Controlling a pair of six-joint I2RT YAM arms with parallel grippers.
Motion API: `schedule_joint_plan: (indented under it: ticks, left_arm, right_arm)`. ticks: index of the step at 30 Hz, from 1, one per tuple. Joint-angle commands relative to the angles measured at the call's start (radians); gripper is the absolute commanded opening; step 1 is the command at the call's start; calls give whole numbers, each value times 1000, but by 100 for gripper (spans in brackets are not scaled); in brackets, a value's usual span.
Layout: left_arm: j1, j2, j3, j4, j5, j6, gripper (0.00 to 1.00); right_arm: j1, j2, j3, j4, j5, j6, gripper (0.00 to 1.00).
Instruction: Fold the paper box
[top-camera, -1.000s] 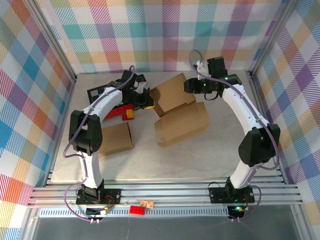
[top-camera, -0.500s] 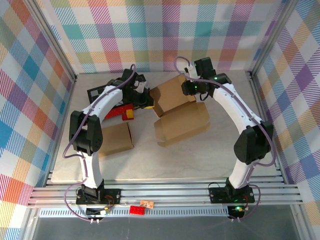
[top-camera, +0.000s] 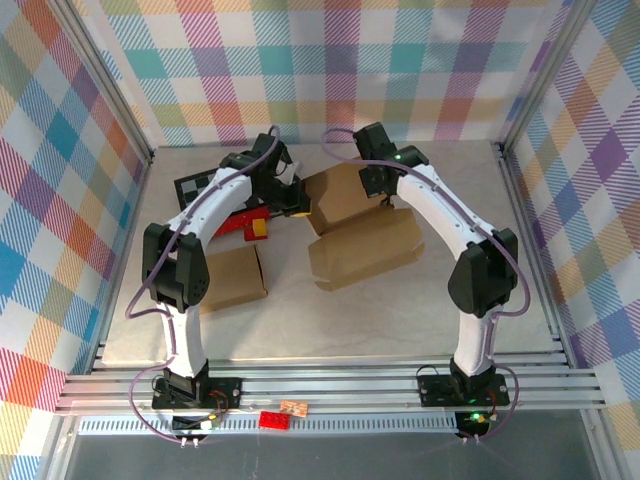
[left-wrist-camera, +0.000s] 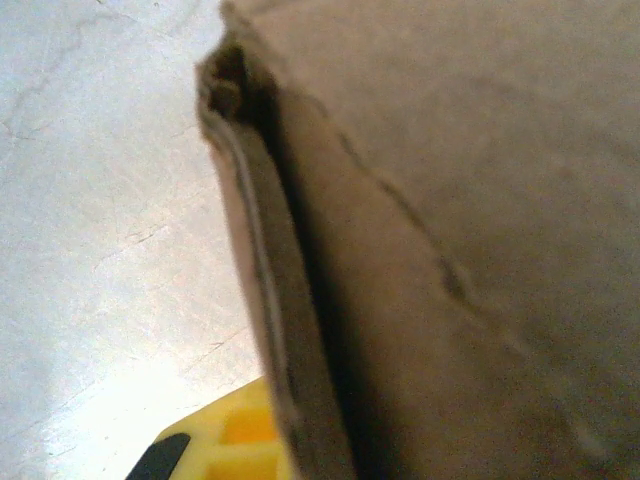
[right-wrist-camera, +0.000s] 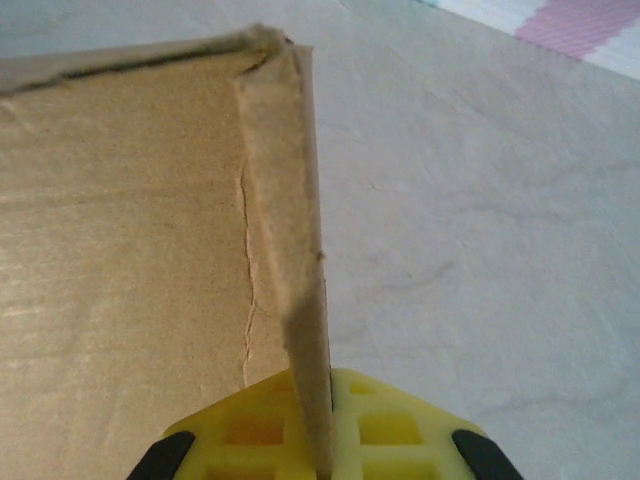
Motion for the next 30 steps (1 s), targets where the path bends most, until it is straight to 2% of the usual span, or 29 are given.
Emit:
schedule_joint_plan:
  ticks: [1,3,7,13,16,19,21,25,30]
  left_arm:
    - [-22,18,43,-44,-29,-33,0]
    - [-30,28,55,-65,-55,-43,0]
    - [-44,38,52,-66,-74,-64,0]
    - [-65,60,15,-51,-112,-108,0]
    - [-86,71,-32,-19,-143,-128,6]
    - [-103,75,-85,29,-183,-148,6]
    - [-111,80,-122,68,-205,-166,7]
    - [-131,88,-177,135,-248,-195,17]
    - [-161,95,-217,188,-297,-227,21]
  right_arm:
    - [19,44,49,-140,111,149,0]
    - [36,64,66,-190,150,199,0]
    - [57,75,54,-228,140,258,0]
    - [67,23,-90,-176,99,298,0]
    - [68,-12,-184,-135,70,321,0]
    - [67,-37,-267,-101,44,343,0]
    - [68,-46,-306,-92,37,360,0]
    - [68,-67,-375,-66,21,394,0]
    - [69,-88,-425,-43,19,420,0]
